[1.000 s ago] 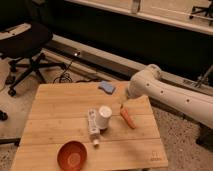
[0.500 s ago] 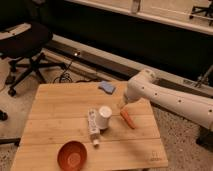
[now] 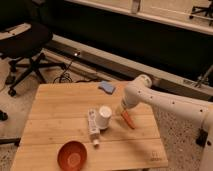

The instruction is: Drag the pepper across the table

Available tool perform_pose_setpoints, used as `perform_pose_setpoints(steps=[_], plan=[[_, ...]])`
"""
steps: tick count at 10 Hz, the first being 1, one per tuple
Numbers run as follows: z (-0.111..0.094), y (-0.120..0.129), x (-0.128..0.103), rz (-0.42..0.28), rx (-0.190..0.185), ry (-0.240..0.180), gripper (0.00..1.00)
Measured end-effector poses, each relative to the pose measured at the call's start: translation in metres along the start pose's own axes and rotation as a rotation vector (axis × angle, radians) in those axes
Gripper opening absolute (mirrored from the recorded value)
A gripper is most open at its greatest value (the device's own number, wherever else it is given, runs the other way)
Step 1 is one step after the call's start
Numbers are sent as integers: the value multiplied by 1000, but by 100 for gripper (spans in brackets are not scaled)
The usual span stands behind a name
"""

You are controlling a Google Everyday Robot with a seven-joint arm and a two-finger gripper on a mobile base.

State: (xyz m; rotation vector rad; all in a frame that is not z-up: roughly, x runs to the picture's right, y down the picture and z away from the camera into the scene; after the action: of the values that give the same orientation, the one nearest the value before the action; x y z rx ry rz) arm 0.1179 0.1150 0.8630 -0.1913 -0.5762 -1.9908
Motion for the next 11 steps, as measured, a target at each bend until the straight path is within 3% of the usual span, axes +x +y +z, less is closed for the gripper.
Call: perform_pose_setpoints(steps=[3,7,8,11], plan=[[12,-5,-3,-16,24,-24,76],[28,-7,-9,-42,48,-69,35],[30,-7,-9,-48,50,-78,30],[38,-4,-16,-65,46,-119,28]])
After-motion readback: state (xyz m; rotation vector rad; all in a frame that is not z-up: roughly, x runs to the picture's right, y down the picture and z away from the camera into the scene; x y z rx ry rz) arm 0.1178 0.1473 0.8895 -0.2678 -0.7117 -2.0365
